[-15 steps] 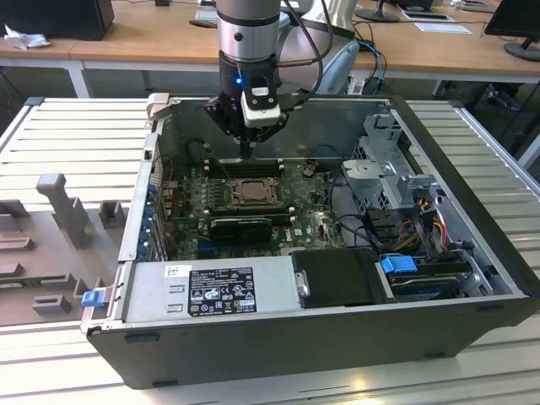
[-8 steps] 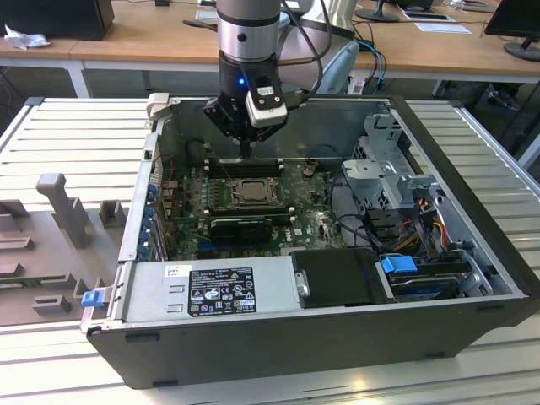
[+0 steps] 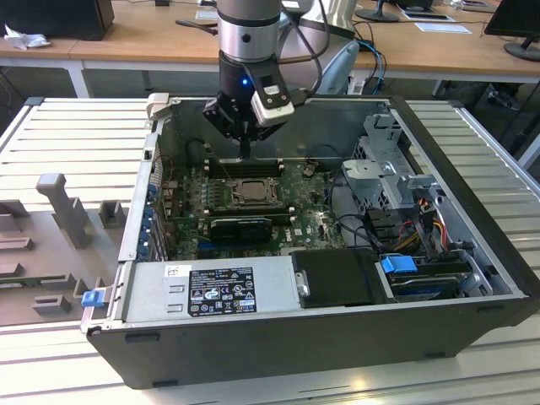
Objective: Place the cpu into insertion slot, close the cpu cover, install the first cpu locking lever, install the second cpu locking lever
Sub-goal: 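Install the first cpu locking lever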
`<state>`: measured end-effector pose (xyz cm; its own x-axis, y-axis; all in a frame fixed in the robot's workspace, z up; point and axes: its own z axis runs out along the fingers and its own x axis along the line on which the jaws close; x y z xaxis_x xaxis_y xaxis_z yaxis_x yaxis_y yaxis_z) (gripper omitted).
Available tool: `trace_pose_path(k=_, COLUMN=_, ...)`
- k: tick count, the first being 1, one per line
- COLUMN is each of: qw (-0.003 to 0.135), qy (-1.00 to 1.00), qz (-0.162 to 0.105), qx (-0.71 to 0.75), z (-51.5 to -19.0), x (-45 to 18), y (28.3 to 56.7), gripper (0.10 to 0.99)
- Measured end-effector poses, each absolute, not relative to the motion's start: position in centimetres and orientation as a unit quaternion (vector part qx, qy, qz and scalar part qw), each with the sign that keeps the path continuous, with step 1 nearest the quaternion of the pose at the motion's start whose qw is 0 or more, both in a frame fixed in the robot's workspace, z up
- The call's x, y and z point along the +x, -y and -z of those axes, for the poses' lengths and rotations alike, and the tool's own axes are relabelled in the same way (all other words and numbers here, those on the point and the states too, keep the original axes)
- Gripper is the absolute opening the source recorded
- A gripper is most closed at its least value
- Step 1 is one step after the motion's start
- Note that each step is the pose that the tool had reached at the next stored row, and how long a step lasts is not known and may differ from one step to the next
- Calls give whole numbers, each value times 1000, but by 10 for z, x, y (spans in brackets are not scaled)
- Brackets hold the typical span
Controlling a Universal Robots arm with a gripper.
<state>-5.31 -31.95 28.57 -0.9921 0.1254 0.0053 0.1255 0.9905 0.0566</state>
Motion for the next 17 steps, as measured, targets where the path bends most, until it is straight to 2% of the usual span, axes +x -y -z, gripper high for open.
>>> trace_pose_path(k=11, qw=4, qy=998, qz=28, qx=49, z=-285, x=-54, y=320, gripper=106)
trace_pose_path(k=17, qw=0, qy=998, qz=29, qx=50, z=-278, x=-86, y=319, gripper=106)
